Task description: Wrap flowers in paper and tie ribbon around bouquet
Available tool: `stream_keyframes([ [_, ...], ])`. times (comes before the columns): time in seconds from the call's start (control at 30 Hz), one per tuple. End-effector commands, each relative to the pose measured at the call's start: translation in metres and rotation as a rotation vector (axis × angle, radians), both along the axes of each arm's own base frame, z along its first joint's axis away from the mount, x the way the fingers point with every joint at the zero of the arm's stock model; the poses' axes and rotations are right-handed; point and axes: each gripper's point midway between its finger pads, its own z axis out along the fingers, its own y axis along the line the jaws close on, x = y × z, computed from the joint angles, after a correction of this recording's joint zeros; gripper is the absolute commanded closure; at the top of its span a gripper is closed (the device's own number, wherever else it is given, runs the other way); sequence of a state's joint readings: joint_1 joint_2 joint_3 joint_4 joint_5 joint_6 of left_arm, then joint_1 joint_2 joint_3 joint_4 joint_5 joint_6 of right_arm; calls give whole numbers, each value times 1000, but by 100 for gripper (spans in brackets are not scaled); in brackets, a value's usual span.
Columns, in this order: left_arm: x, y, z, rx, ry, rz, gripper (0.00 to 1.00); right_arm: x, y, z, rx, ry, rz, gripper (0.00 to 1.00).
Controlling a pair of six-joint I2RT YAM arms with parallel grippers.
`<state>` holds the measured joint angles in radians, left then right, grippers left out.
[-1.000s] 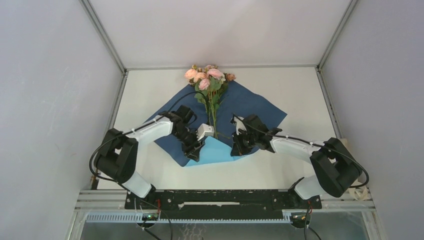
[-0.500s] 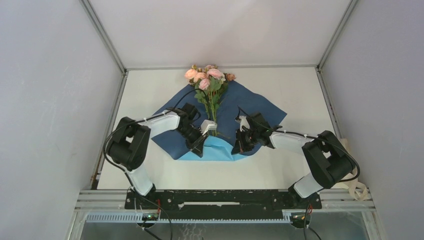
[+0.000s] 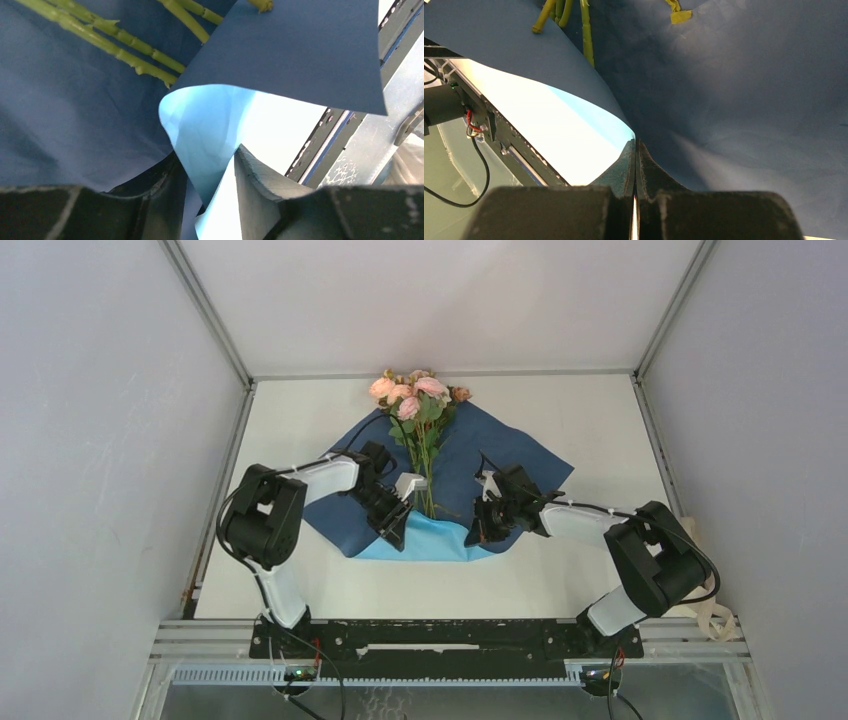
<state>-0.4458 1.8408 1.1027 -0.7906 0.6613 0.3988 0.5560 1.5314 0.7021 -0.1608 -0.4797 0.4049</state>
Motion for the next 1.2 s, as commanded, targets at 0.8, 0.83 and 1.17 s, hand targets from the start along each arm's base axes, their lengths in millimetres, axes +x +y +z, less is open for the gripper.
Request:
stream_keyframes([
  [0.8,-7,8,3,-9,65,104,100,31,-20,30,-88,-144,-227,66],
  [0.83,-5,9,1,8,64,114,100,33,-24,38,-98,-179,-244,64],
  [1.17,0,12,-9,57,74,150,94,2,39,70,61,-298,-18,77],
])
